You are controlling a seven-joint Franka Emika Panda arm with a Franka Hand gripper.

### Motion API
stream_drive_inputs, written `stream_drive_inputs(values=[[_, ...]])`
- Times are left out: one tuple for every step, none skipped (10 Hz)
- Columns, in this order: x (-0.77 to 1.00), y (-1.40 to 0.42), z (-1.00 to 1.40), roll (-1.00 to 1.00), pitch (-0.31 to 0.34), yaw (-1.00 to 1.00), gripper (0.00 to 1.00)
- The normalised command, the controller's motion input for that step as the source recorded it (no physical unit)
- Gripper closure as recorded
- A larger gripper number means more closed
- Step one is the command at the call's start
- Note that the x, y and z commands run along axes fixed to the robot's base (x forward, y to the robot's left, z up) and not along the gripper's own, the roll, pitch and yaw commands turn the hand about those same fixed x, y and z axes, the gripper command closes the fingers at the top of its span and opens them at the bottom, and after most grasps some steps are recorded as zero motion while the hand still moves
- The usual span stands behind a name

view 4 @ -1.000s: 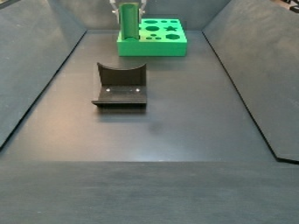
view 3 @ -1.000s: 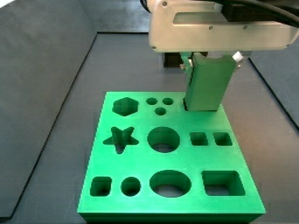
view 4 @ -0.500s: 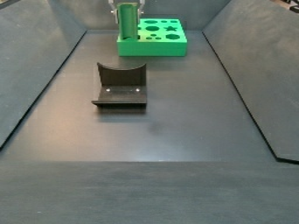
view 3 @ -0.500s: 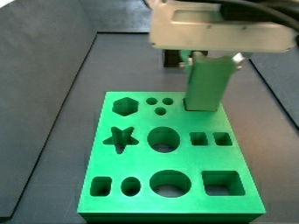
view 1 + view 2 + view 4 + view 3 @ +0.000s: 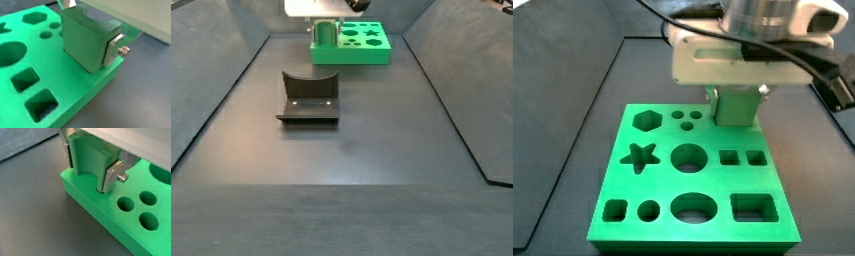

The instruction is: Insert the arch object.

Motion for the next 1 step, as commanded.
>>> stream_drive_inputs(values=[[0.00,0.05,0.00,-0.04,0.000,0.00,1.00]])
